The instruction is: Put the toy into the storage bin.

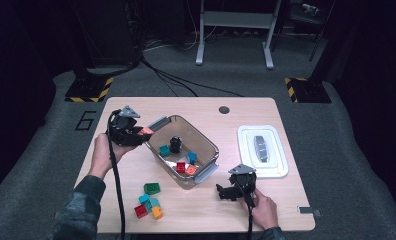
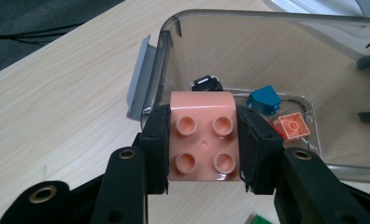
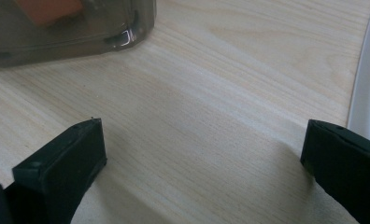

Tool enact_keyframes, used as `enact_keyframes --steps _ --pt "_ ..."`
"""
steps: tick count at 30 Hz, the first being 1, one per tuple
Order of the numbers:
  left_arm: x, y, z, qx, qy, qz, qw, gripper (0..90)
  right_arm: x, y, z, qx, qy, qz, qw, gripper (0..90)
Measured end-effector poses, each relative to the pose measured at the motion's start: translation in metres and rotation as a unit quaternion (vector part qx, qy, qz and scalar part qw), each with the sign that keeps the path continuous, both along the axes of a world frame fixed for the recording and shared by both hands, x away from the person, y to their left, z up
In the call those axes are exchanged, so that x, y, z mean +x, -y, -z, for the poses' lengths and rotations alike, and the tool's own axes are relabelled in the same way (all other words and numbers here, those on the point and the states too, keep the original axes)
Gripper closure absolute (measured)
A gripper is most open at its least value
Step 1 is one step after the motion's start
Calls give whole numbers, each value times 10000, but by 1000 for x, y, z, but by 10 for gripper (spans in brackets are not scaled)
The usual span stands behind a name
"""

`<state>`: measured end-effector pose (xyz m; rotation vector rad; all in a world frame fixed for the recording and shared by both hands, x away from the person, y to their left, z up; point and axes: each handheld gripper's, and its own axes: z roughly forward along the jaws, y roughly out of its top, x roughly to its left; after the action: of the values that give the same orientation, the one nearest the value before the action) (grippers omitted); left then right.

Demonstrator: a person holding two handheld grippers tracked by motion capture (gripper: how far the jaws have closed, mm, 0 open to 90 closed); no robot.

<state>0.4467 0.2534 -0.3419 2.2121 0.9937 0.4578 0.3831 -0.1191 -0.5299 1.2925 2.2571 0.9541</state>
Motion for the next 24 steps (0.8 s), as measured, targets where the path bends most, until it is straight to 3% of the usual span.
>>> enact_keyframes --steps 9,16,24 --pt "9 21 5 38 -61 87 9999 589 0 0 0 -6 9 -13 10000 0" --pt "14 36 20 46 -189 124 9997 588 0 0 0 -9 16 -23 10000 0" --pt "17 42 40 66 -430 151 9989 588 1 1 0 -22 37 -42 10000 0"
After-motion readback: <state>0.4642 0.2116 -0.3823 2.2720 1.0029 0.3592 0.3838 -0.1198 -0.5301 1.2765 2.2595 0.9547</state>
